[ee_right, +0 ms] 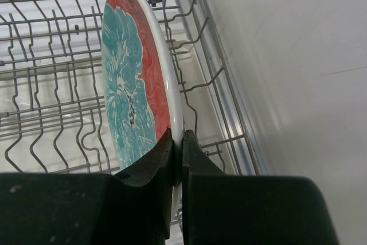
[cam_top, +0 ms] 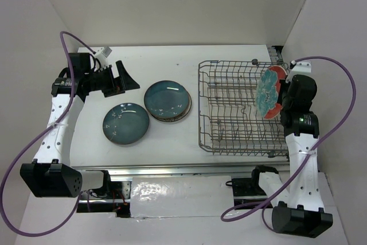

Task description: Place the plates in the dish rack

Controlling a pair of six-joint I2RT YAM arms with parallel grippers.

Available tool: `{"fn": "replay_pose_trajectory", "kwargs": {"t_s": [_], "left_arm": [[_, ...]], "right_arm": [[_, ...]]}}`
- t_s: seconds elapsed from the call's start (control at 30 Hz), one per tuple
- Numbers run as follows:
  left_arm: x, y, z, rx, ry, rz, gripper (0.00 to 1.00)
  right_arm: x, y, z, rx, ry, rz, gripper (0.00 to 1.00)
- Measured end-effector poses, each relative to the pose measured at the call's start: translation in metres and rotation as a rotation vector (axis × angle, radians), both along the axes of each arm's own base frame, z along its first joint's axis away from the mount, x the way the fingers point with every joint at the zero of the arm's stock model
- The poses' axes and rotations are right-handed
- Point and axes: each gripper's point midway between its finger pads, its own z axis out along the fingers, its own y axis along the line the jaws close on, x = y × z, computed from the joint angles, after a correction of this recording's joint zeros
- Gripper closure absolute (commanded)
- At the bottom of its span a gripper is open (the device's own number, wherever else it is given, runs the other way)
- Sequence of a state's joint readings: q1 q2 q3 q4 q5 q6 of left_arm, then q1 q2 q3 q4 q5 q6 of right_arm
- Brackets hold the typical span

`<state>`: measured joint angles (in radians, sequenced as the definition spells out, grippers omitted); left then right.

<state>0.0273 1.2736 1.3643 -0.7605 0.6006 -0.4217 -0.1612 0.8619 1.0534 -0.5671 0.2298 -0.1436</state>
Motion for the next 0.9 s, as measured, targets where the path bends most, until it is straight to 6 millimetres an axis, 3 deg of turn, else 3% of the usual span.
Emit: {"fn": "replay_pose_trajectory", "kwargs": {"t_s": [0.3, 0.7, 0.9], "left_arm": [[0.0, 0.0, 0.0, 0.001, 0.002, 0.001, 0.01], [0.001, 0.002, -0.002, 0.008, 0.004, 0.009, 0.01], [0.001, 0.002, -0.002, 0.009, 0.004, 0.009, 0.01]], "right_arm": [[0.005, 0.011, -0.001, -0.001, -0.003, 0.04, 1.0], [0.008, 0.019, -0.03, -0.028, 0.044, 0.042, 1.0], [0.008, 0.021, -0.031, -0.041, 0.024, 0.042, 1.0]]}}
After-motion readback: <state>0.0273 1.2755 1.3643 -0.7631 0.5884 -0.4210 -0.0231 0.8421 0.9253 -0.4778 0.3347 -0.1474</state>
